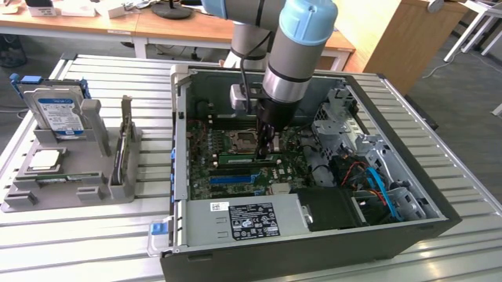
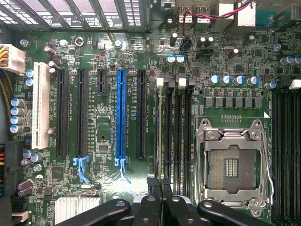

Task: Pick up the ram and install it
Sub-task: 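Insert the ram into the slot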

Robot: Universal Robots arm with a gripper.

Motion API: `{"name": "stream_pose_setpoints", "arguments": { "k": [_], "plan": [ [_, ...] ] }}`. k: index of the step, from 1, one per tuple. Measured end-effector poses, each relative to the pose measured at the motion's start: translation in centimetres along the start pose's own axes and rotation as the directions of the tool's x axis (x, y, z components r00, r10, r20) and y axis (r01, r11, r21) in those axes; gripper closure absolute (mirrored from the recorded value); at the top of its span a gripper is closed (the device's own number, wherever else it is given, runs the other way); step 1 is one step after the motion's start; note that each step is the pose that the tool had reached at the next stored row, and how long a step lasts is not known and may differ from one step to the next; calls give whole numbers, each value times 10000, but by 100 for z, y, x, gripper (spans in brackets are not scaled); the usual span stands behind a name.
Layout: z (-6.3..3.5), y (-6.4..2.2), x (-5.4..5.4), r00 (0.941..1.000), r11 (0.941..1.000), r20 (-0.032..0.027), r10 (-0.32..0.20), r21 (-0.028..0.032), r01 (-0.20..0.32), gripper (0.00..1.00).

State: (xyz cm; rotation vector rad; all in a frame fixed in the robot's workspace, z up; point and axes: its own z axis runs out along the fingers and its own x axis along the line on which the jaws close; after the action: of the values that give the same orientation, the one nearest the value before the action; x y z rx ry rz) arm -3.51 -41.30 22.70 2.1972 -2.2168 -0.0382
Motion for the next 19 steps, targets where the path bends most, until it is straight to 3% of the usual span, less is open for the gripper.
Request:
{"name": "stream_pose_setpoints", "arguments": {
  "k": [13, 15, 17, 18, 19],
  "plan": [
    [16, -1, 0, 10000, 10000, -1, 0, -1, 0, 87],
    [16, 0, 0, 10000, 10000, -1, 0, 0, 0, 75],
    [16, 0, 0, 10000, 10000, 0, 1, 0, -1, 75],
    [16, -1, 0, 10000, 10000, 0, 0, 0, 0, 69],
    [16, 0, 0, 10000, 10000, 0, 0, 0, 0, 69]
  ]
}}
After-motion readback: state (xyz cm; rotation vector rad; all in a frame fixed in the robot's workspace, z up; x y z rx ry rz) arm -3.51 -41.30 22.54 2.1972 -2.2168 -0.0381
